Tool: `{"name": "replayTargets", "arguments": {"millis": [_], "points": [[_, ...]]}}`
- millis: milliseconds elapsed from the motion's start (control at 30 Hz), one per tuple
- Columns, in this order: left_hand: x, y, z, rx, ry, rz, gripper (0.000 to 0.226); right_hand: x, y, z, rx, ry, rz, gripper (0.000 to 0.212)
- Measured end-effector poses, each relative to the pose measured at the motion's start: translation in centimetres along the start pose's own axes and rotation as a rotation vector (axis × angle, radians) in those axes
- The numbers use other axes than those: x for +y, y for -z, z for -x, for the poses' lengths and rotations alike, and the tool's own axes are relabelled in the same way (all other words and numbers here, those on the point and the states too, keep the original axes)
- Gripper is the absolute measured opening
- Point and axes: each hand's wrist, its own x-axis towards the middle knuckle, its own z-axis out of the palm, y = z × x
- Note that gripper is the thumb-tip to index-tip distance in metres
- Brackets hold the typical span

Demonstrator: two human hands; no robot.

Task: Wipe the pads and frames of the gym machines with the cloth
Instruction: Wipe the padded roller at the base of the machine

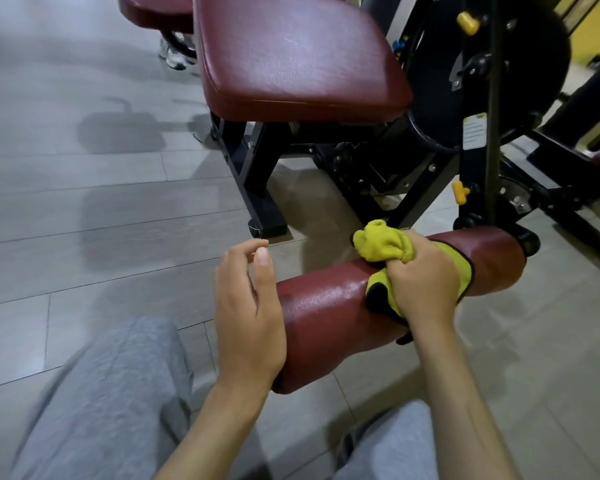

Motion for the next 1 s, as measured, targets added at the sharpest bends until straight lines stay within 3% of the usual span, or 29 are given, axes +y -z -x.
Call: {"name": "replayTargets", "arguments": {"millis": [133,267,400,567,800,900,1000], "points": [[0.1,0.1,0.0,0.007,-0.042,-0.02,0.031,-3.8,-0.9,3.5,0.038,0.031,-0.028,0.009],[0.6,0.3,0.0,-0.008,-0.041,-0.003,0.027,-7.8,-1.2,8.3,-0.065,0.271,-0.207,0.006],[1.2,0.1,-0.4,-0.088,-0.113,-0.149,0.028,-6.1,-0.7,7.4,-0.102,0.432,-0.226,0.018],[1.5,-0.7,-1.3,-0.318,-0.178,-0.488,0.044,2.2,0.8,-0.3,-0.004,0.172,-0.149,0.028],[1.6,-0.9,-1.3,-0.391,-0.152,-0.611,0.062,8.6,1.8,-7.7,0.038,-0.173,0.043,0.025],[1.5,-1.0,-1.3,-0.381,-0.14,-0.661,0.066,6.7,1.6,-6.5,-0.032,-0.109,0.014,0.027],[1.5,-1.2,-1.3,-0.377,-0.127,-0.677,0.067,4.3,1.1,-3.3,-0.081,0.095,-0.049,0.019]]}}
